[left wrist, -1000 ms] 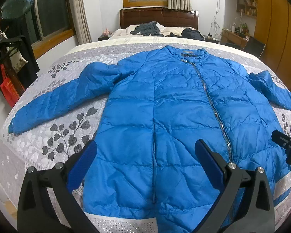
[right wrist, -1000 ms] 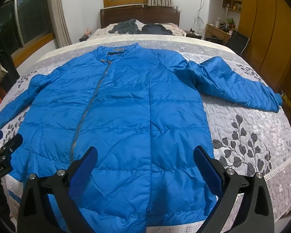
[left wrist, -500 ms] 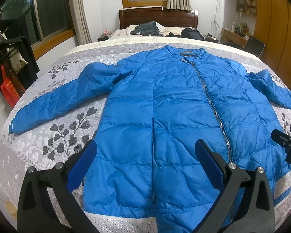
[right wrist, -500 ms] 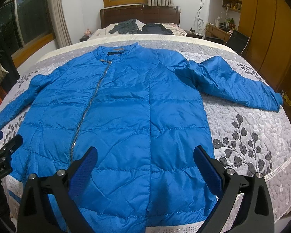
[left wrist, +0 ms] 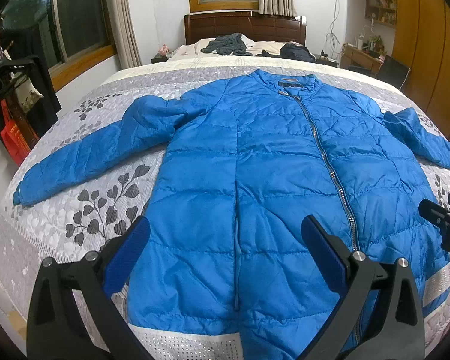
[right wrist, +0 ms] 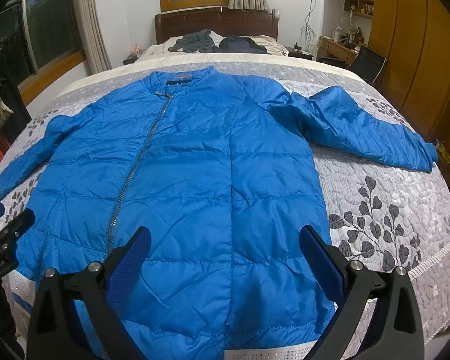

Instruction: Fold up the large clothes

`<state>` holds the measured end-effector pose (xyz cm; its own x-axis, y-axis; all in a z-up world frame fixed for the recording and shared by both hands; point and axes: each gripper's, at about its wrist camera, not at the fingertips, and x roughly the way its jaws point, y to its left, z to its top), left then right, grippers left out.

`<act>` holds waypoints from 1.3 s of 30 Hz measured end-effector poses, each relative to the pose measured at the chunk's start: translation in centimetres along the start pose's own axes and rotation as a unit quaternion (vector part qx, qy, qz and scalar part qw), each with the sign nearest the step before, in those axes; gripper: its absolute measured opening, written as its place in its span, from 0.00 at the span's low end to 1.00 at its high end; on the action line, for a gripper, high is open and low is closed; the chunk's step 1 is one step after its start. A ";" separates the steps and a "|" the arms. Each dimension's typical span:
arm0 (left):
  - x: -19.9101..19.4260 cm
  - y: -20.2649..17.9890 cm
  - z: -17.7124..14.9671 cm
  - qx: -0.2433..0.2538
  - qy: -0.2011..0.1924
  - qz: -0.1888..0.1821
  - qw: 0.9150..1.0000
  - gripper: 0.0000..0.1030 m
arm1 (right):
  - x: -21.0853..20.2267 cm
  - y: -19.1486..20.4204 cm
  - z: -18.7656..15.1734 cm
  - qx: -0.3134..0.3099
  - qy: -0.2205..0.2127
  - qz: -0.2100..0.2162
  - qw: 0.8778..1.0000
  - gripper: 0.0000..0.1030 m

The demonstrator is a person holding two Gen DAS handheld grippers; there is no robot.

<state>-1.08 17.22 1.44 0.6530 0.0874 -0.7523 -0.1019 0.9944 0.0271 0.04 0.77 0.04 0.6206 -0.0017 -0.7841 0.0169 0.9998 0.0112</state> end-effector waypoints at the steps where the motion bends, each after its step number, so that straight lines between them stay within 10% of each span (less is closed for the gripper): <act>1: 0.0 0.0 0.0 0.000 0.000 0.000 1.000 0.97 | 0.0 0.1 0.0 0.000 -0.001 0.000 1.000 0.96; 39: 0.7 -0.3 0.2 -0.006 0.006 0.003 1.000 0.97 | 0.9 -0.4 0.3 -0.006 -0.002 0.006 1.000 0.96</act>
<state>-0.41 16.97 1.06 0.6429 0.0921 -0.7604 -0.1143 0.9932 0.0237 0.84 0.33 -0.54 0.6235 0.0099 -0.7818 0.0004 0.9999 0.0130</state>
